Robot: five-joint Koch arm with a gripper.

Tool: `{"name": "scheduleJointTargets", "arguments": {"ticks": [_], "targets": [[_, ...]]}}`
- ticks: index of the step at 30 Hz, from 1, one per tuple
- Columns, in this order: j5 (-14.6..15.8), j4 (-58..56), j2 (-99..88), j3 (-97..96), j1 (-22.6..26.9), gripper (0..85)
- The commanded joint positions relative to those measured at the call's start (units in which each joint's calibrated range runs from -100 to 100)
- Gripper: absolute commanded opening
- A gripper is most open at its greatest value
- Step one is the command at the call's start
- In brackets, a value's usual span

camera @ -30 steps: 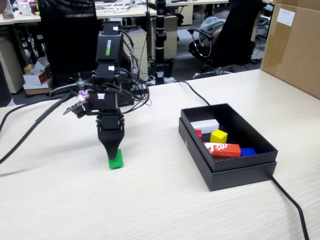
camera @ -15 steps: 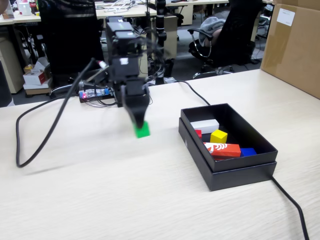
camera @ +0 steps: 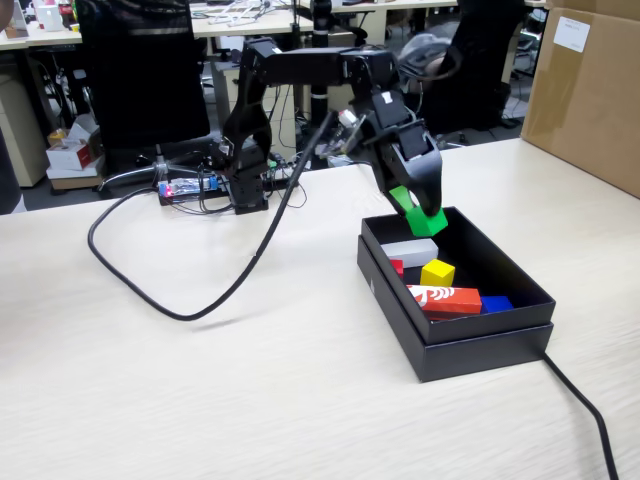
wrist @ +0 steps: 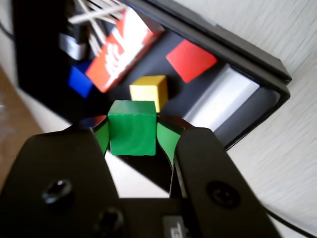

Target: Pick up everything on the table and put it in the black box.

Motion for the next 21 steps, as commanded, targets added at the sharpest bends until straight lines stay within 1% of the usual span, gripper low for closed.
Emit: {"name": "scheduleJointTargets", "arguments": {"ticks": [1, 3, 4, 5, 7, 8, 10, 15, 16, 21], "targets": [[-0.05, 1.92, -0.98, 2.51, 0.20, 1.2], [-0.05, 1.92, -0.75, 1.96, 0.24, 2.1], [-0.05, 1.92, -0.75, 1.69, 0.24, 4.7], [-0.15, 2.17, -0.63, 1.24, 0.29, 11.3], [-0.20, 2.17, -0.63, 0.42, 0.29, 16.1], [-0.20, 2.17, -0.63, -0.21, 0.29, 20.9], [-0.44, 2.17, -0.63, -0.67, 0.34, 24.6], [-1.03, 2.17, -0.98, -1.76, 0.15, 26.2], [-1.17, 2.17, -1.32, -1.76, 0.15, 28.9], [-1.56, 2.17, -4.76, -1.30, -0.88, 29.1]]}}
